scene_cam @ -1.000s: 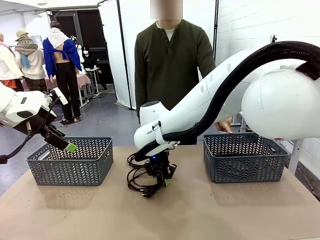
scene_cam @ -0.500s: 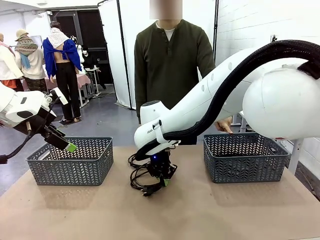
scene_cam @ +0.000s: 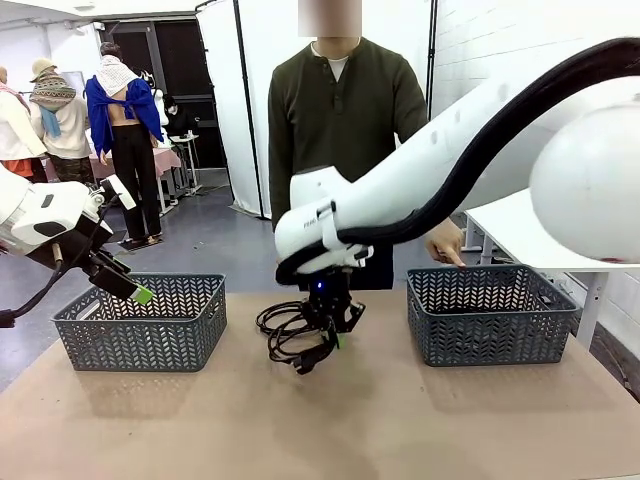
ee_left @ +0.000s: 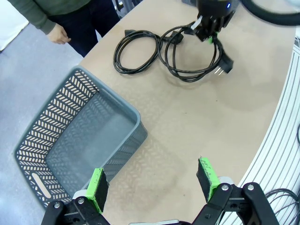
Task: Organize the cables according to human instructions.
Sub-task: Pick up a bundle of cables and place it in the basket indicated by the human.
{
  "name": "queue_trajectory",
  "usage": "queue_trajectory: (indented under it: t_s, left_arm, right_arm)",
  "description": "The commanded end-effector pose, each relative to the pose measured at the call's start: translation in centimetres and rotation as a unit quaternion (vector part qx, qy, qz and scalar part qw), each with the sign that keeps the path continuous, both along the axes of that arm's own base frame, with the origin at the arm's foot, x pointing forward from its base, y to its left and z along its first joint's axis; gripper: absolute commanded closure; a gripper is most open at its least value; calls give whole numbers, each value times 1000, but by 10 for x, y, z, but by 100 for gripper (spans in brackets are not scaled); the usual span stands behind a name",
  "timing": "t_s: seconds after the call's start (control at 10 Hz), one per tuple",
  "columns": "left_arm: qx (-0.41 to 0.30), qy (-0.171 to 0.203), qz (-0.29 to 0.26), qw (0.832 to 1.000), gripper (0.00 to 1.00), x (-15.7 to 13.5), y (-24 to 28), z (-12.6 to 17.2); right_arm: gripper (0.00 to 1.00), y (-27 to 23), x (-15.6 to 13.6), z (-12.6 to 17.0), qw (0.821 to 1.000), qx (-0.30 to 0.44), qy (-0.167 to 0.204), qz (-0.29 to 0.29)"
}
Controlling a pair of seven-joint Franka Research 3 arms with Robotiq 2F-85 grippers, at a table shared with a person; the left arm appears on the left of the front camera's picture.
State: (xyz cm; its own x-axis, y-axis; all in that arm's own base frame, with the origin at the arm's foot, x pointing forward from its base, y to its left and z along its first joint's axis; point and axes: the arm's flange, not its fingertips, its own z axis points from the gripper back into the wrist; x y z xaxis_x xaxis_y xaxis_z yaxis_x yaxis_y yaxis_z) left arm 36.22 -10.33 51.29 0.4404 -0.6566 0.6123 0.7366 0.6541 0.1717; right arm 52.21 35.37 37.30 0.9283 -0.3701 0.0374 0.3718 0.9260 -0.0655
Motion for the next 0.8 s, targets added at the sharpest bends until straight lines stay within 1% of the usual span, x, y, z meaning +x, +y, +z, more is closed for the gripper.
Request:
queue_trajectory:
  t_s: [0.0, 0.1, 0.2, 0.3, 0.4, 0.5, 0.7]
  left_arm:
    - [-2, 1, 2, 1000, 0, 1, 2, 0]
    - [-2, 1, 2, 1000, 0, 1, 2, 0]
    - [-2, 1, 2, 1000, 0, 1, 2, 0]
    - [-2, 1, 2, 1000, 0, 1, 2, 0]
    - [-2, 1, 2, 1000, 0, 1, 2, 0]
    - [-2, 1, 2, 1000, 0, 1, 2, 0]
    - [-2, 1, 2, 1000, 0, 1, 2, 0]
  right_arm:
    - [100, -19, -8, 27, 998, 35, 35, 29]
    - [100, -23, -6, 41, 994, 55, 48, 77]
    - [100, -29, -2, 53, 987, 45, 43, 146]
    - [100, -33, 2, 64, 978, 21, 27, 207]
    - [100, -38, 7, 74, 967, -1, 18, 254]
    - [100, -44, 11, 85, 949, -12, 14, 315]
    - [100, -53, 18, 100, 918, -38, 25, 394]
